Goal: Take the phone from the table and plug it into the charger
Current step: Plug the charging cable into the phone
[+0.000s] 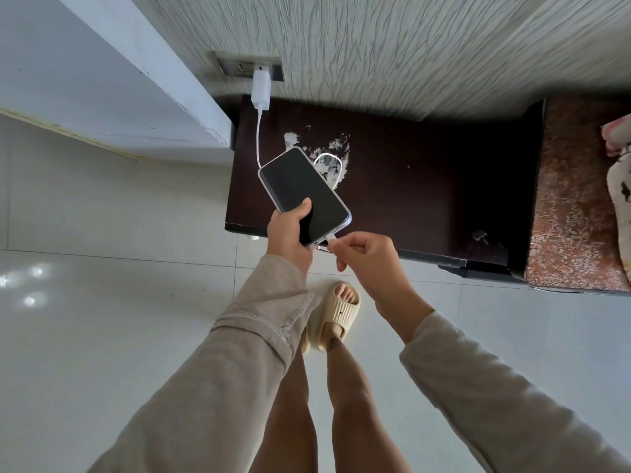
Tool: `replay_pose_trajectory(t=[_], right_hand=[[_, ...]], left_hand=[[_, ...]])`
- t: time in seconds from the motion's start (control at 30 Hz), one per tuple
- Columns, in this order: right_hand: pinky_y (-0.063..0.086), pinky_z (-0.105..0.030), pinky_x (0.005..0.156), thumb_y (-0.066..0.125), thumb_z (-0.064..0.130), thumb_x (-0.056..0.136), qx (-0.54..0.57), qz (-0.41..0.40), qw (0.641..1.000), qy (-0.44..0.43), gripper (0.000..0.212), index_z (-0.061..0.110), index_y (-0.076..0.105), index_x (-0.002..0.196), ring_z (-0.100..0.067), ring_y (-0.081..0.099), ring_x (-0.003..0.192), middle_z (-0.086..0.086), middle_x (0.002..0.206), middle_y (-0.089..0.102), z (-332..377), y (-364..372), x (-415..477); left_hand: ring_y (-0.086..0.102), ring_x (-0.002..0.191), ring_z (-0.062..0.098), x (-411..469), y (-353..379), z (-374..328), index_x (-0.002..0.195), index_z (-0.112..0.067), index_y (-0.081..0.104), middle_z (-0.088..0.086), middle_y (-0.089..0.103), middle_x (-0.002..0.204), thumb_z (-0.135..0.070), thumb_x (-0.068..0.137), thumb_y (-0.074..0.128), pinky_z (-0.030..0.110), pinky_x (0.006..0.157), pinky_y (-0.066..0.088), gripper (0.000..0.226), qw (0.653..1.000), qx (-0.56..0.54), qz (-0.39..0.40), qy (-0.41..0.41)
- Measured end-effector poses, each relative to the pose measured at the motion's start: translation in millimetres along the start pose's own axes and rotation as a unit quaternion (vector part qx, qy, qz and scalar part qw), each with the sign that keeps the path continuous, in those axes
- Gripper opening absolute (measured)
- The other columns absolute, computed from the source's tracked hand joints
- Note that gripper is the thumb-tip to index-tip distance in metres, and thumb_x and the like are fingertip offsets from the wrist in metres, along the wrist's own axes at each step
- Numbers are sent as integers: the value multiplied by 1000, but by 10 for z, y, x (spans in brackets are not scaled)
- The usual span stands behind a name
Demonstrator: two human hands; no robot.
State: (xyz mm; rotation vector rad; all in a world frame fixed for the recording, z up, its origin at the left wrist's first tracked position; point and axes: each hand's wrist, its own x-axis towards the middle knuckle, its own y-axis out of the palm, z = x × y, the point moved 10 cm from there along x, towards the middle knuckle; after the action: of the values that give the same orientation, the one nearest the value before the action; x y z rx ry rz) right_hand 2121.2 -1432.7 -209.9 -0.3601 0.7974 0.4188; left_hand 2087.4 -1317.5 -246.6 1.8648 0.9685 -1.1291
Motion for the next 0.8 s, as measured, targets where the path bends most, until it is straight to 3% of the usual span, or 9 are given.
replay_pose_trajectory(t=[0.07,0.17,0.23,0.33,0.43,0.57,0.7,0.8], right_hand=[[41,-15,63,65,30,79,-69,44,996,-21,14,17,70,81,-11,54,60,12,51,59,-3,62,19],[42,-16,68,67,29,78,-260,113,956,-69,27,18,69,103,-10,57,73,1,84,71,-146,137,30],[43,-19,73,65,24,81,-348,90,926,-114,22,13,72,99,-12,57,78,-7,94,73,-206,52,55],[40,-31,85,66,11,79,-414,-7,891,-188,12,5,75,84,-26,61,89,-12,92,73,-170,-168,138],[40,-33,79,64,6,78,-424,-93,883,-179,10,4,73,79,-31,60,87,-15,89,67,-170,-389,324],[49,-31,70,56,11,85,-408,-122,897,-119,19,10,71,96,-30,64,83,-12,94,70,-326,-489,626],[51,-28,75,54,8,86,-349,-144,921,-96,24,12,71,103,-25,67,88,-10,103,74,-501,-537,858],[51,-28,81,52,3,86,-304,-154,936,-84,27,9,72,103,-25,68,91,-12,104,74,-640,-575,994]], left_hand=[[60,101,24,55,-19,-50,132,-6,47,17,59,127,-9,89,53,27,79,54,44,999,44,5,13],[59,106,27,176,-72,-116,130,-7,49,13,59,121,-7,87,55,36,91,52,43,997,70,-7,13],[58,106,26,259,-77,-146,129,-10,49,10,59,117,-6,87,55,34,84,53,43,998,68,-6,1],[61,100,24,398,-78,-174,128,-12,50,8,61,111,-5,85,56,29,73,54,44,997,78,6,-10],[62,95,21,563,-35,-137,127,-11,50,7,61,108,-3,85,56,31,70,55,43,993,109,29,-13],[59,109,29,845,17,45,119,-13,53,10,60,115,-2,85,56,37,77,54,36,985,161,49,-32],[60,102,27,1206,20,191,106,-14,55,7,64,99,-1,83,58,35,71,55,27,975,213,48,-34],[60,101,30,1470,11,264,106,-15,56,6,64,94,0,81,59,44,86,52,29,970,239,41,-26]])
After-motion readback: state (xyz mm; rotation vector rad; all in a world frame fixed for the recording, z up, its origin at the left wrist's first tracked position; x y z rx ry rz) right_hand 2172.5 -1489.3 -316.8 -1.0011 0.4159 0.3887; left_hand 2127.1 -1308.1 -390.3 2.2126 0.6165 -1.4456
